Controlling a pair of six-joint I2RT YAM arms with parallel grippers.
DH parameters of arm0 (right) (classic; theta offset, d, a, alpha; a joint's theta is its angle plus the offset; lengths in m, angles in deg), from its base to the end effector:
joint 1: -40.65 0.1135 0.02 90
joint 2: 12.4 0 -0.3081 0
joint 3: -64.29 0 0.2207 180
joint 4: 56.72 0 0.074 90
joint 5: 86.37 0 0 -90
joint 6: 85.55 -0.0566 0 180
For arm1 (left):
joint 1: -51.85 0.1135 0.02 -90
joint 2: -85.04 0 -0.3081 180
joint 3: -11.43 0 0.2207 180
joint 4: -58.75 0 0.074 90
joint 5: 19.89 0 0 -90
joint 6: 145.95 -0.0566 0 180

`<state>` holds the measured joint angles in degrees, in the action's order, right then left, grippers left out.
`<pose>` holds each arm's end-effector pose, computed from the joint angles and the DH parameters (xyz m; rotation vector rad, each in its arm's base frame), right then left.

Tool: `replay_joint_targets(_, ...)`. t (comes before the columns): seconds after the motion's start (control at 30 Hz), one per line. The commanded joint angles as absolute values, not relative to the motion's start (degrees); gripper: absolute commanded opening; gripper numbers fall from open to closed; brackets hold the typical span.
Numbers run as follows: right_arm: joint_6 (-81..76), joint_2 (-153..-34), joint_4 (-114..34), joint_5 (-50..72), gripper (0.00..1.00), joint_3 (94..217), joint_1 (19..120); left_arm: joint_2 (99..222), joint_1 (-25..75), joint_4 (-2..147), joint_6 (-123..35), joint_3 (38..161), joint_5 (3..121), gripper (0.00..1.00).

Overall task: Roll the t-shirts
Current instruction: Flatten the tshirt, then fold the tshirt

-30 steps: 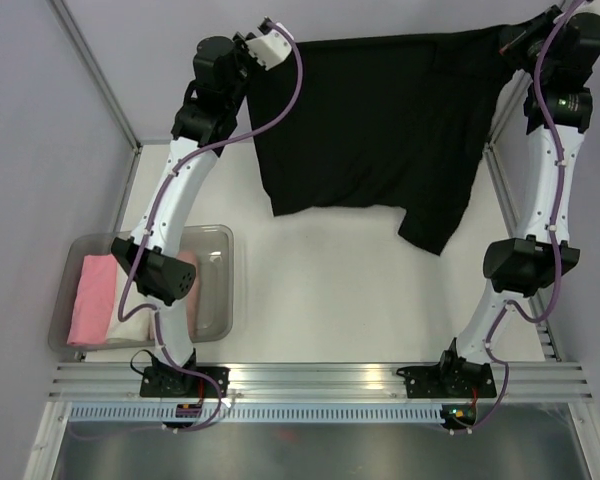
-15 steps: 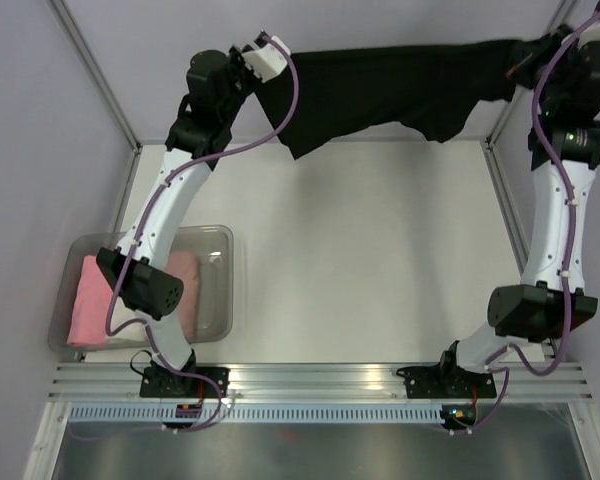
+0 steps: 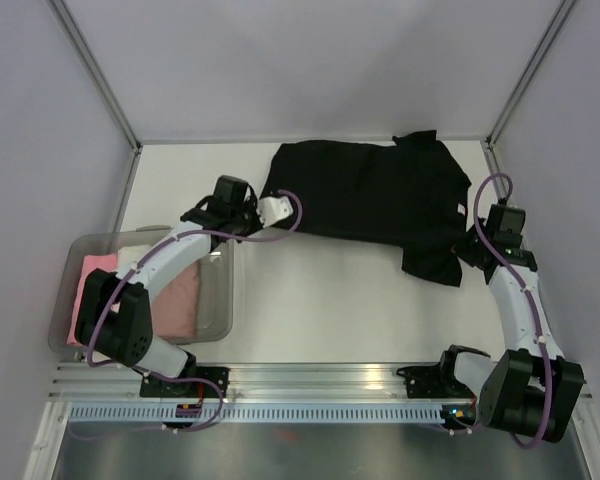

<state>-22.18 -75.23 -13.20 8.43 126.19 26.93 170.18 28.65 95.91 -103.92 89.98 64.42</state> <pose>0.1887 -0.0412 0.2927 0.7725 2.2224 0.2090 0.2802 -0.1262 0.3050 1.3968 1.8672 0.1004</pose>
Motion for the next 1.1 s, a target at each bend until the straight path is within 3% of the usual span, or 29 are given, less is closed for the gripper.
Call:
replay_joint_targets(0.0,-28.5,-73.9,-14.0,7.7,0.00,118.8,27.1,167.2,28.0,96.9,-106.0,83.6,60.4,0.02)
replay_joint_targets(0.33,-28.6,-71.3,-9.5,2.0,0.00,115.8,27.2,166.0,26.0,97.4,-104.0,75.2,64.1,0.02)
replay_joint_targets(0.53,-28.4,-73.3,-13.2,5.4,0.00,117.6,27.2,167.9,26.0,98.8,-101.4,79.3,61.9,0.02)
replay_joint_targets(0.77,-24.2,-86.7,-17.3,7.9,0.00,128.3,27.4,177.4,26.7,99.4,-101.7,90.5,64.2,0.02)
replay_joint_targets(1.07,-22.3,-97.4,-20.6,8.7,0.00,135.5,27.7,182.1,27.9,98.2,-102.1,92.8,64.8,0.02)
